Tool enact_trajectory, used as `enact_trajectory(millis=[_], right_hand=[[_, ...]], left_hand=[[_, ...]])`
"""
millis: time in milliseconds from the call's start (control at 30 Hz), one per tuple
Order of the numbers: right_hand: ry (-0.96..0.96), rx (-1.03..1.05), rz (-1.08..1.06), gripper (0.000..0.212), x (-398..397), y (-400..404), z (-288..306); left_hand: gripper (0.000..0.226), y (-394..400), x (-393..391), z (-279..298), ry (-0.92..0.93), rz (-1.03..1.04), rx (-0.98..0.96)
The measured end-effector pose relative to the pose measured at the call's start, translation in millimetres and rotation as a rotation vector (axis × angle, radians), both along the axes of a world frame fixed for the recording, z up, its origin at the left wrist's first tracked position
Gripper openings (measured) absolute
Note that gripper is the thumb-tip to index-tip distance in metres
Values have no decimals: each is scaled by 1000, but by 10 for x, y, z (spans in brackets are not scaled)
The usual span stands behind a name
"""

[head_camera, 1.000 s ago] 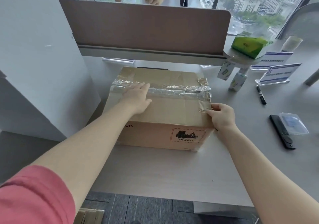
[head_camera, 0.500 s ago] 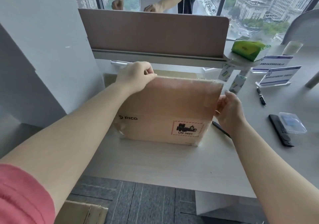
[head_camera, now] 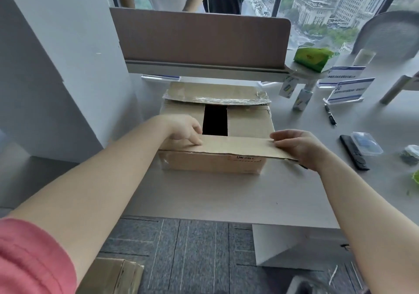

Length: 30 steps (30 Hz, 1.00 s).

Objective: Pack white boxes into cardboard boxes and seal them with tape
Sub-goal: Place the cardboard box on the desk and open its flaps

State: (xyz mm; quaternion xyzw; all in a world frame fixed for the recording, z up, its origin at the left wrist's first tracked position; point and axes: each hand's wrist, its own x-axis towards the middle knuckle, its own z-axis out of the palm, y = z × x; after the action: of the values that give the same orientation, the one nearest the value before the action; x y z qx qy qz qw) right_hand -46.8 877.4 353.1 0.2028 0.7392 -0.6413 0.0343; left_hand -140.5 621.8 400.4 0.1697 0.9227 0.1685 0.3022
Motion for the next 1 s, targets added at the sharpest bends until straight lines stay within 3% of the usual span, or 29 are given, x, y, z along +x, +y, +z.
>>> enact_trajectory(millis=[133,233,433,633,767,900,1000], right_hand=[[-20,347,10,42,-70,-155,-104],[-14,640,47,50,-129,-222,-231],[-24,1035,79,43,-202,-372,-366],[-12,1063,35,27,-295,-364,-393],[55,791,-65,15,-364,-307,-307],[69,734,-130,30,-565,-167,-216],[14,682,-145,46,-808,-22,-188]], left_hand=[[59,-4,-43,-317,134,38,-58],[52,-11,-112,-522,240,8,-106],[44,62,-128,-655,529,-105,-106],[33,69,-241,-786,485,-105,20],[39,54,-311,-746,338,-103,38],[26,69,-417,-571,160,-73,112],[22,148,-611,-457,334,2,221]])
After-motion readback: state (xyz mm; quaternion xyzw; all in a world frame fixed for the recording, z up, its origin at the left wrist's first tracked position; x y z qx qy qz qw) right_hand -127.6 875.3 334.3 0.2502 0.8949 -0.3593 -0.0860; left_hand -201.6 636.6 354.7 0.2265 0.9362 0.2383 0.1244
